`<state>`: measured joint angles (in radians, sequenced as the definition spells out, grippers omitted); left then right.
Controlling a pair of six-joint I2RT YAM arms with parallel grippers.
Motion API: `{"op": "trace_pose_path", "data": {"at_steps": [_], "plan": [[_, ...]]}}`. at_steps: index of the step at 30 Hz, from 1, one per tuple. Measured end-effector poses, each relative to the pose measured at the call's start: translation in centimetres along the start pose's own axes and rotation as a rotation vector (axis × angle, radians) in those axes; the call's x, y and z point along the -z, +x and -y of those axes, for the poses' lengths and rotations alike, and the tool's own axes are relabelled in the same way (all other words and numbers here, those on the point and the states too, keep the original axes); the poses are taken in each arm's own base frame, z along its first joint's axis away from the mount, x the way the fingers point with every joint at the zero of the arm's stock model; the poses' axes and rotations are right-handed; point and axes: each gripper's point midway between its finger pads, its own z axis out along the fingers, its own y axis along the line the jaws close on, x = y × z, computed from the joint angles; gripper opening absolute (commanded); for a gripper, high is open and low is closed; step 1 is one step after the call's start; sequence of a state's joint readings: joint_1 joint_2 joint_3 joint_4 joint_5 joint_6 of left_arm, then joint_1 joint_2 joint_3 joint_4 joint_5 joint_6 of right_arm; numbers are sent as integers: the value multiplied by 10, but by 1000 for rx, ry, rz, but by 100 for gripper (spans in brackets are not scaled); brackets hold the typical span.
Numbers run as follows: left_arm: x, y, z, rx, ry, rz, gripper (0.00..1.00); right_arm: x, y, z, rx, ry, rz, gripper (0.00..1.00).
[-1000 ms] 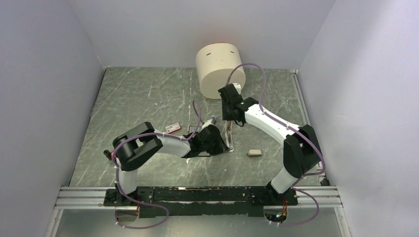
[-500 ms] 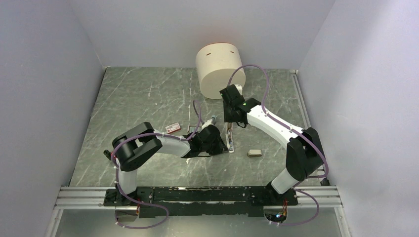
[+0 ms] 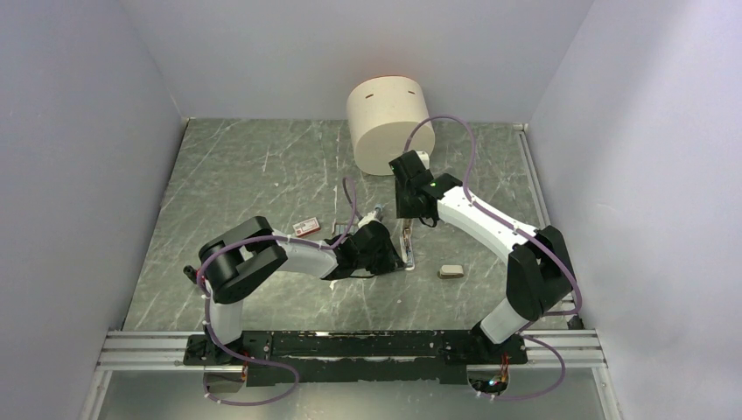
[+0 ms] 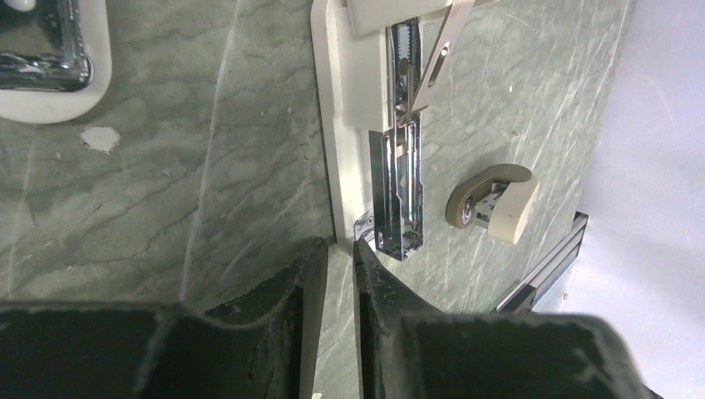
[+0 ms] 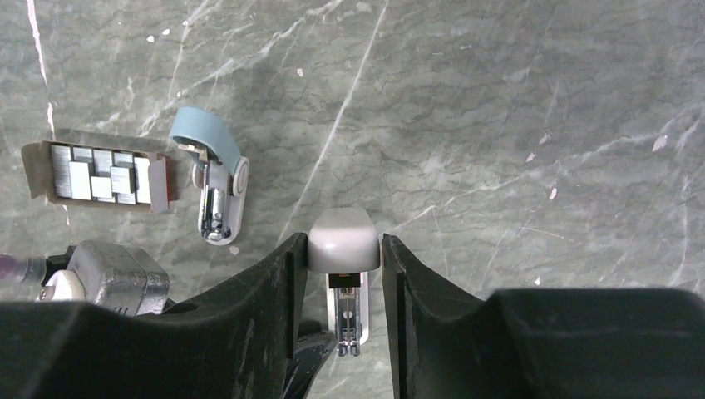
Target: Load the staples into the stapler
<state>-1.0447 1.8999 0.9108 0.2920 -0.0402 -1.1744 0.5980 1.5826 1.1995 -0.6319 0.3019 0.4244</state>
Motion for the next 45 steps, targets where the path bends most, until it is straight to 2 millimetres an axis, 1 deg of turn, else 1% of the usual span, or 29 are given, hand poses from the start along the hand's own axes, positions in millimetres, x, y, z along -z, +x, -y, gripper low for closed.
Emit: {"op": "trace_pose_path", "data": {"at_steps": [10, 18, 21, 23, 25, 28, 31, 34, 36, 42, 45], "plan": [[0, 0, 0, -1, -3, -1, 26, 1, 4, 2, 6, 7, -16, 44], [0, 0, 0, -1, -3, -1, 26, 0, 6, -1, 8, -9, -25, 43], [0, 0, 0, -1, -3, -1, 26, 0, 6, -2, 8, -15, -29, 44], [0, 0, 0, -1, -2, -1, 26, 0, 8, -1, 8, -16, -29, 47], [1, 0, -1, 0, 2, 2, 27, 1, 19, 2, 10, -18, -42, 54], [8, -1, -6, 0, -4, 17, 28, 6, 45, 11, 12, -25, -75, 62], [17, -4, -13, -2, -25, 38, 28, 10, 77, 19, 6, -40, -125, 64], [25, -7, -21, -4, -49, 64, 29, 8, 106, 24, 4, -48, -186, 64], [28, -9, -25, -6, -61, 75, 30, 6, 118, 24, 3, -55, -214, 63], [34, -13, -26, -14, -69, 97, 35, 5, 127, 14, 5, -108, -227, 59], [34, -14, -26, -15, -70, 103, 40, 5, 128, 11, 7, -128, -229, 54]]}}
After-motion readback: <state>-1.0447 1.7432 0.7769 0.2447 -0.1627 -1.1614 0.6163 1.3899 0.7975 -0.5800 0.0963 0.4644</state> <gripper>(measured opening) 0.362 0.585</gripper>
